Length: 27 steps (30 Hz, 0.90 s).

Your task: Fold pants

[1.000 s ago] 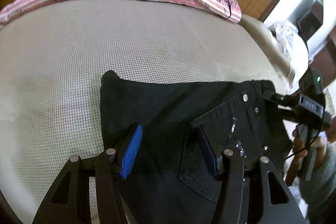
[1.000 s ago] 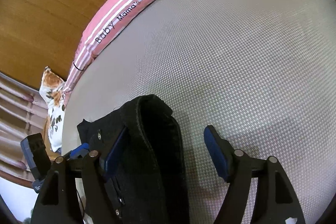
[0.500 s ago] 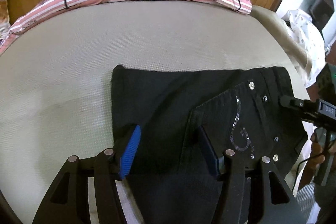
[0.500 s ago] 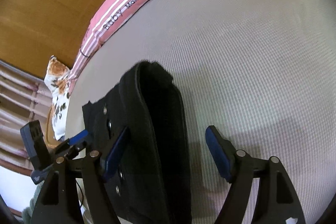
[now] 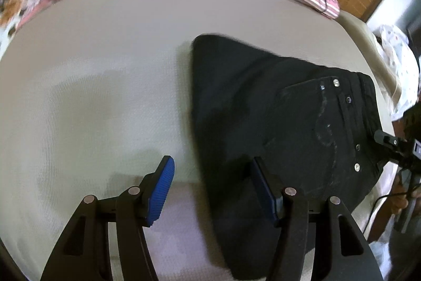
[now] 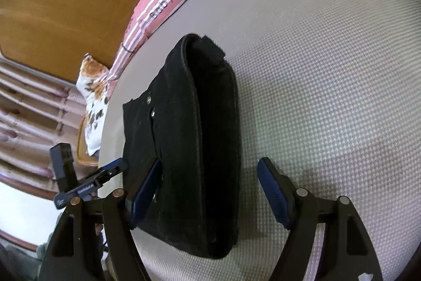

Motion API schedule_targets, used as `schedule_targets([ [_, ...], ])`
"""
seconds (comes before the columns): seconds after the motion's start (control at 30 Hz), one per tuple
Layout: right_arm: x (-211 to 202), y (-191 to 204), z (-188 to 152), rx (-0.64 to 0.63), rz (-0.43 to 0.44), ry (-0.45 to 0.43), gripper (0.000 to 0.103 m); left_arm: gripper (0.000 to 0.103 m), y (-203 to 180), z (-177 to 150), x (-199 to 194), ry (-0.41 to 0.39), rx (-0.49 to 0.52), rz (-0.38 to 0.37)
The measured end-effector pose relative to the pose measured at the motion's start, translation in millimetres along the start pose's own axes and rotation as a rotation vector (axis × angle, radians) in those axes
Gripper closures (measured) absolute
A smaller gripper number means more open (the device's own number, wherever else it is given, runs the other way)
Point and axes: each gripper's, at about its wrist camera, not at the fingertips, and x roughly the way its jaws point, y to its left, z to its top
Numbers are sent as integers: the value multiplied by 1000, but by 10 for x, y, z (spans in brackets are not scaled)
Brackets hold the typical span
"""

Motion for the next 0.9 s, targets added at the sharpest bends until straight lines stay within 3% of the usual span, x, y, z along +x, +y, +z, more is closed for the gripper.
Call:
schedule_targets([
  [0.17,43,-30,14,-10,60,42,31,41,259,-87,2,28,-100,-86],
  [0.3,119,-7,81,-20,93,54,32,33,259,-72,36,35,-107,-125],
  [0.4,241,28,155,-24,127,75,39,26,188,-33,72,36,-85,-164],
  [0.53,385,78,247,-33,163,96,41,24,151,12,116,60,-96,-277],
  [0.6,426,70,290,-23,183,100,41,23,162,46,166,80,-132,-375],
  [0.83,498,107,367,-34,190,96,41,25,350,129,325,86,-255,-590],
  [0.87,502,107,375,-34,189,92,41,29,381,126,336,71,-267,-607],
  [0.9,506,110,380,-33,187,86,41,41,397,123,348,59,-269,-595],
])
